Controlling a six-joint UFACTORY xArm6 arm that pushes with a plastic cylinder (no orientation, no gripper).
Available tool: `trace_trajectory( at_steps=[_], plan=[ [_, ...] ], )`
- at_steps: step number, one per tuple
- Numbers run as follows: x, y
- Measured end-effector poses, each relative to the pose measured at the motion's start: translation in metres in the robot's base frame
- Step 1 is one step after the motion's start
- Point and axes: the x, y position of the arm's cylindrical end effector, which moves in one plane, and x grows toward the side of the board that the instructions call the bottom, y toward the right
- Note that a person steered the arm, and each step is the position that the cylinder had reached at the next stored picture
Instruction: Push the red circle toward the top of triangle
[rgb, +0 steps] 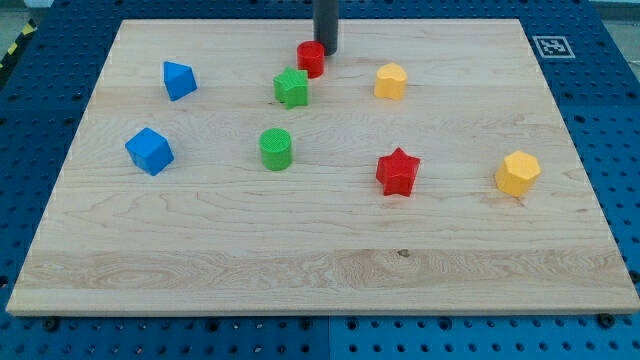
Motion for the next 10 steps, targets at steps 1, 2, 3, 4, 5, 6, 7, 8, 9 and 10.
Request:
trace_trajectory(
  at_steps=[1, 2, 3, 4, 5, 6, 7, 8, 9, 10],
  plan=[
    [0.009, 0.014],
    [0.025, 0.031],
    [0.036, 0.042],
    [0.023, -0.01],
    [0.001, -0.088],
    [-0.002, -0.093],
    [0.013, -0.055],
    [0.027, -0.058],
    [0.025, -0.09],
    [0.011, -0.135]
  ],
)
